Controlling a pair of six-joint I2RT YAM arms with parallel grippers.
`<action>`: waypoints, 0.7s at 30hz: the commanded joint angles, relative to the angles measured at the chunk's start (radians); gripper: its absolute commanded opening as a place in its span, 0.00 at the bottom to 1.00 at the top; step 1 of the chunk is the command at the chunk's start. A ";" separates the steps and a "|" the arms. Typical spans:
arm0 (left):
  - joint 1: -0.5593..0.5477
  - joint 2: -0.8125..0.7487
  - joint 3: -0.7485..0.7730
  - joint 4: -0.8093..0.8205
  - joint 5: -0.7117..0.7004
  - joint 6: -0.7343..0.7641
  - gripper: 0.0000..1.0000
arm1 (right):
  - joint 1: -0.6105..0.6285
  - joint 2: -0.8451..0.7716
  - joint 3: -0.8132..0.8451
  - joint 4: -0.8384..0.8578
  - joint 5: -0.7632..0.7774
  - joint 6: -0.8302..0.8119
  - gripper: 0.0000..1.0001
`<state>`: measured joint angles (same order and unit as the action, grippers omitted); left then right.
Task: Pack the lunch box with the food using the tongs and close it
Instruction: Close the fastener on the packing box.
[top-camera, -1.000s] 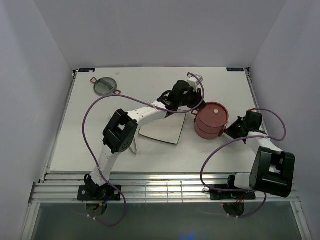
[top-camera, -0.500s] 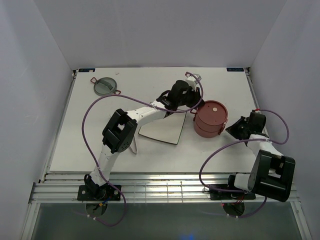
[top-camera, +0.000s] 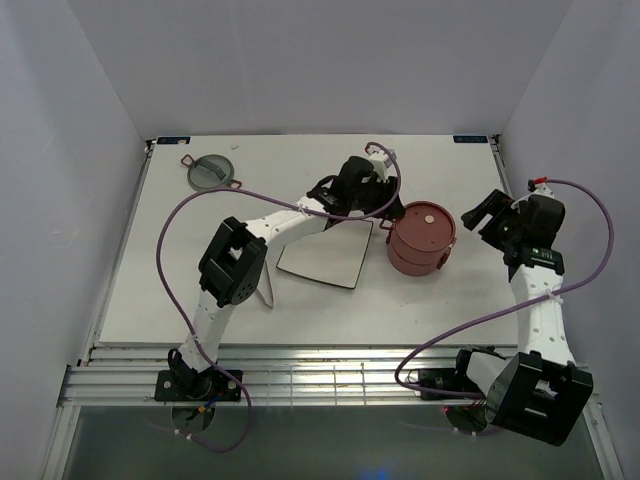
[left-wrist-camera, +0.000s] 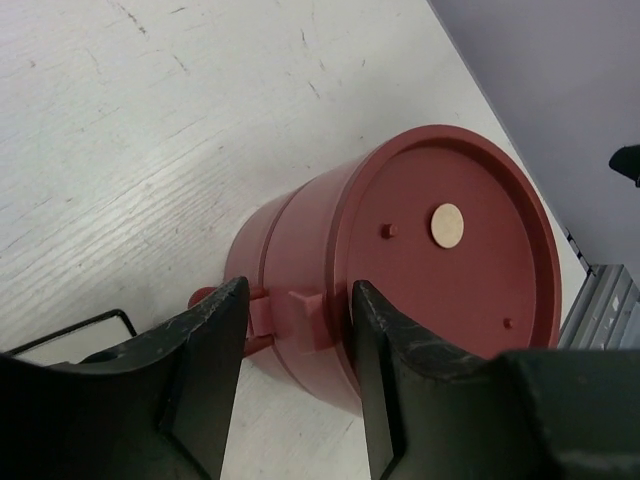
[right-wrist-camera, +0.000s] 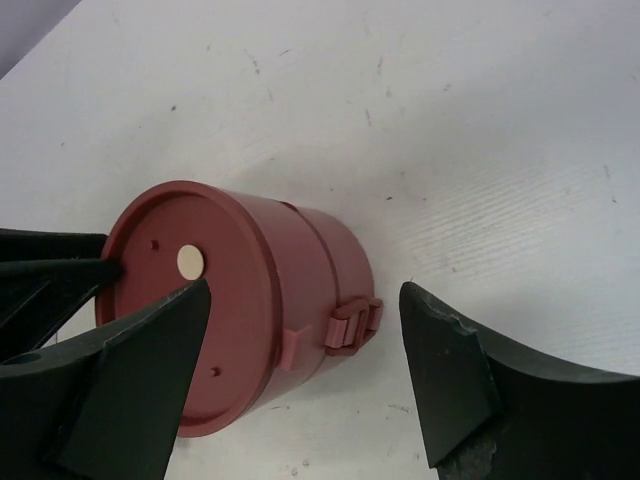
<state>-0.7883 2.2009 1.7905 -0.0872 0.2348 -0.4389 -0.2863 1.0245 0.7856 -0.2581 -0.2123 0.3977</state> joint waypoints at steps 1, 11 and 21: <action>0.049 -0.150 -0.043 -0.056 0.029 0.031 0.56 | 0.035 0.063 0.112 -0.043 -0.090 -0.060 0.81; 0.090 -0.133 -0.177 -0.013 0.175 0.054 0.31 | 0.117 0.239 0.144 0.002 -0.144 -0.122 0.74; 0.086 -0.046 -0.152 0.041 0.236 0.039 0.20 | 0.153 0.319 0.152 0.022 -0.121 -0.187 0.45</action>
<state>-0.6979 2.1365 1.6016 -0.0784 0.4221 -0.4000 -0.1352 1.3258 0.8959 -0.2592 -0.3374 0.2684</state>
